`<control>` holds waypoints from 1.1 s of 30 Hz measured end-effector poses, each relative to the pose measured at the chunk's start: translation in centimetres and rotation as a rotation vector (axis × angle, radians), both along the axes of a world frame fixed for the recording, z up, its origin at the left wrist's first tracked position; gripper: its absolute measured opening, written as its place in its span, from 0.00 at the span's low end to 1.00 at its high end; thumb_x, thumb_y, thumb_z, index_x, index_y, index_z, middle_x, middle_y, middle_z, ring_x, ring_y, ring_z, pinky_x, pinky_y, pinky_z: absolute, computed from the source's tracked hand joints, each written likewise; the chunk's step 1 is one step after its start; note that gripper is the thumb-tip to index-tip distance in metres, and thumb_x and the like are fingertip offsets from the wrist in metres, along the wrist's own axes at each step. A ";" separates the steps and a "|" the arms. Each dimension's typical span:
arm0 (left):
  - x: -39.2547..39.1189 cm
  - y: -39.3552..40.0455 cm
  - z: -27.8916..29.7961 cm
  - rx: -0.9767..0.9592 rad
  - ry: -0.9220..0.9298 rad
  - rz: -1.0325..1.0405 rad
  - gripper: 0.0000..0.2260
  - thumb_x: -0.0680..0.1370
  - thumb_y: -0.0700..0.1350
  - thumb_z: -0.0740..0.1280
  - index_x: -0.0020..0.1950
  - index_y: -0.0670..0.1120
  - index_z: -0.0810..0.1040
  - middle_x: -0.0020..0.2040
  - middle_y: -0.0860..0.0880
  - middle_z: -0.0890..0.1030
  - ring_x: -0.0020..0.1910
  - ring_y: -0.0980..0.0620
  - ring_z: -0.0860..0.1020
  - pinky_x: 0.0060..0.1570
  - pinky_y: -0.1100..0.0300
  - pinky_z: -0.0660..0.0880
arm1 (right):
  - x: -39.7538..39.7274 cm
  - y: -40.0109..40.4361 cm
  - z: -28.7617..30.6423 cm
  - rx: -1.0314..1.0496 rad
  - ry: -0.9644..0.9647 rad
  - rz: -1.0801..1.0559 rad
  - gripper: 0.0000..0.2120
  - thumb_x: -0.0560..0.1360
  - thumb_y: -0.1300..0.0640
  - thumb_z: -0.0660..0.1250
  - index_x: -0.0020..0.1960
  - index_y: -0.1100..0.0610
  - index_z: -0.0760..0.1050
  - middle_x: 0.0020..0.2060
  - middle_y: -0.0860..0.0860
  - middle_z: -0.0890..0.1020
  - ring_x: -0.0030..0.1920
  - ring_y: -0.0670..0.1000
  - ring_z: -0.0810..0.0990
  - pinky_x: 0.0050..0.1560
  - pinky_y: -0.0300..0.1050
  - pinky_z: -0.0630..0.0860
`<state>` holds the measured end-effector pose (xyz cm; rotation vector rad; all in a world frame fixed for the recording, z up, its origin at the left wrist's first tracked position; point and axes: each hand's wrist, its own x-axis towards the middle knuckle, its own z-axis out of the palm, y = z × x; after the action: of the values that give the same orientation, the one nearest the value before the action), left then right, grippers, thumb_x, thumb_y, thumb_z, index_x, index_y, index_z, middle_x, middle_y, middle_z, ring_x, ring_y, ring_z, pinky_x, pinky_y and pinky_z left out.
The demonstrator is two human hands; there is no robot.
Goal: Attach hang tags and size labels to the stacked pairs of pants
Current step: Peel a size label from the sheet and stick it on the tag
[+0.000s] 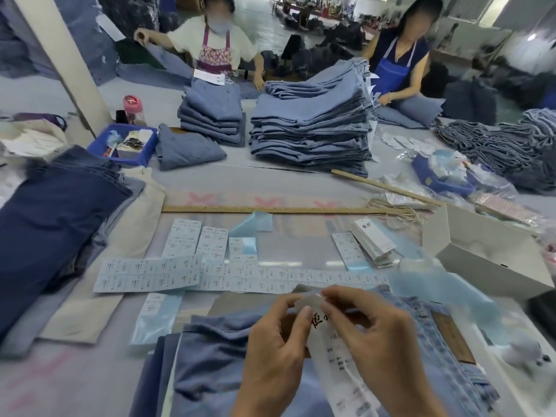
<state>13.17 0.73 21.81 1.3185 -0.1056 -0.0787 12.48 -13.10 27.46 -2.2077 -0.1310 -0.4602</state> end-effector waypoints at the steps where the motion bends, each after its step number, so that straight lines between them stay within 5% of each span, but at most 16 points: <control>1: 0.1 0.1 -0.1 0.009 -0.012 0.013 0.05 0.80 0.50 0.66 0.52 0.57 0.82 0.43 0.46 0.86 0.44 0.46 0.85 0.44 0.49 0.83 | 0.1 0.1 0.0 -0.035 -0.036 0.012 0.16 0.70 0.64 0.78 0.49 0.44 0.85 0.43 0.38 0.85 0.43 0.41 0.85 0.44 0.30 0.78; 19: 0.4 0.1 -0.5 0.087 -0.104 -0.017 0.13 0.78 0.56 0.67 0.62 0.65 0.81 0.54 0.57 0.86 0.54 0.54 0.85 0.53 0.52 0.83 | 0.1 0.6 -0.6 -0.388 -0.180 -0.073 0.10 0.70 0.65 0.78 0.43 0.53 0.80 0.38 0.42 0.79 0.38 0.44 0.79 0.40 0.39 0.76; 24: 0.1 0.5 0.0 0.051 -0.095 -0.044 0.13 0.80 0.56 0.65 0.63 0.60 0.81 0.56 0.54 0.86 0.56 0.52 0.84 0.52 0.54 0.83 | 0.0 0.7 -0.8 -0.323 -0.140 -0.098 0.10 0.70 0.66 0.77 0.43 0.53 0.81 0.38 0.42 0.80 0.38 0.44 0.80 0.39 0.41 0.78; 29: -0.2 1.0 0.2 -0.086 0.019 -0.014 0.13 0.81 0.52 0.61 0.56 0.56 0.85 0.49 0.46 0.87 0.47 0.45 0.86 0.42 0.51 0.84 | 0.1 0.7 -1.0 -0.247 -0.128 -0.068 0.10 0.70 0.68 0.77 0.44 0.54 0.82 0.39 0.43 0.81 0.41 0.45 0.81 0.42 0.43 0.78; 33: 0.5 1.6 0.1 -0.100 0.059 0.020 0.06 0.75 0.45 0.69 0.48 0.50 0.86 0.43 0.42 0.86 0.41 0.45 0.85 0.41 0.52 0.83 | -0.1 0.9 -1.3 -0.124 -0.069 0.004 0.11 0.72 0.67 0.76 0.43 0.52 0.81 0.41 0.42 0.82 0.42 0.45 0.82 0.43 0.42 0.79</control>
<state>13.67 2.32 21.87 1.2162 -0.0457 -0.0938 12.39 -12.24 26.20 -2.3127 -0.2054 -0.5397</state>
